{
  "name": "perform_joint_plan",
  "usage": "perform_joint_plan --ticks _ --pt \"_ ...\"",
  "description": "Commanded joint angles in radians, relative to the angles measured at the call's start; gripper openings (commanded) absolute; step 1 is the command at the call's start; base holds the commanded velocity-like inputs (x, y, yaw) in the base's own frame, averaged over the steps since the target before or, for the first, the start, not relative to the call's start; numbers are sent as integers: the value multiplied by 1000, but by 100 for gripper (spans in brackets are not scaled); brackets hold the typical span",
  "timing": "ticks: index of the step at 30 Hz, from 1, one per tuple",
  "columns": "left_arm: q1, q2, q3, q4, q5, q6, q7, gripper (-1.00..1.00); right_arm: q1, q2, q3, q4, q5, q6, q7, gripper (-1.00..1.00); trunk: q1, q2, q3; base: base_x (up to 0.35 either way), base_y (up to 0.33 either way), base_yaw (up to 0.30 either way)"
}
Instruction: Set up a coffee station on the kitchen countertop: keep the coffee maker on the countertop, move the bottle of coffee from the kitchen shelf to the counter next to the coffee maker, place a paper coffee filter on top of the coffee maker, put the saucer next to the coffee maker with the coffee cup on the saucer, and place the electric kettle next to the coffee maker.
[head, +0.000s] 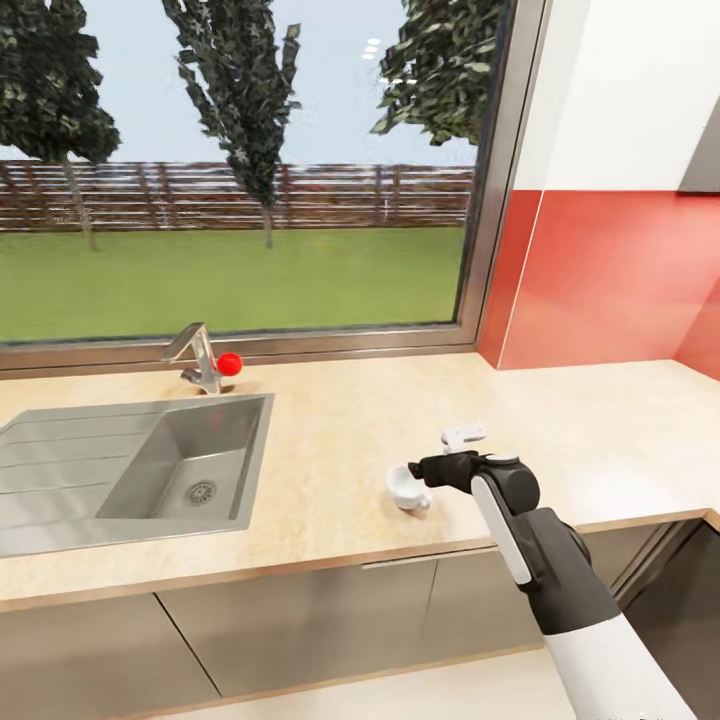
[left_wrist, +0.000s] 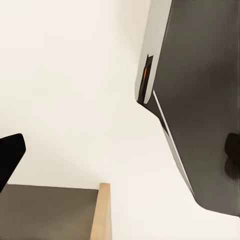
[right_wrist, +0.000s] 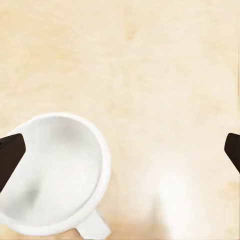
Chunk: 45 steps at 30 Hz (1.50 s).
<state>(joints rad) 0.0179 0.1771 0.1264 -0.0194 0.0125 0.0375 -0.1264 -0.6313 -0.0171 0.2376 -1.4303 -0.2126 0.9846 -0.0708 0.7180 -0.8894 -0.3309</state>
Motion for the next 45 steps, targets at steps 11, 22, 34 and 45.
perform_joint_plan --ticks 11,22,34,45 --pt "0 -1 7 -2 1 4 -4 100 -2 0 2 24 -7 3 -7 100 0 -1 -1 18 -8 0" --pt "0 -1 7 -2 1 2 -4 100 -2 0 3 52 -7 3 -7 100 0 -1 -1 87 0 0" --pt "0 1 7 -2 2 2 -4 100 -1 0 3 110 -10 3 -6 100 0 -1 -1 1 0 0" --pt "0 1 7 -2 3 2 -4 100 -2 2 5 137 -10 2 -6 100 0 -1 -1 0 52 0"
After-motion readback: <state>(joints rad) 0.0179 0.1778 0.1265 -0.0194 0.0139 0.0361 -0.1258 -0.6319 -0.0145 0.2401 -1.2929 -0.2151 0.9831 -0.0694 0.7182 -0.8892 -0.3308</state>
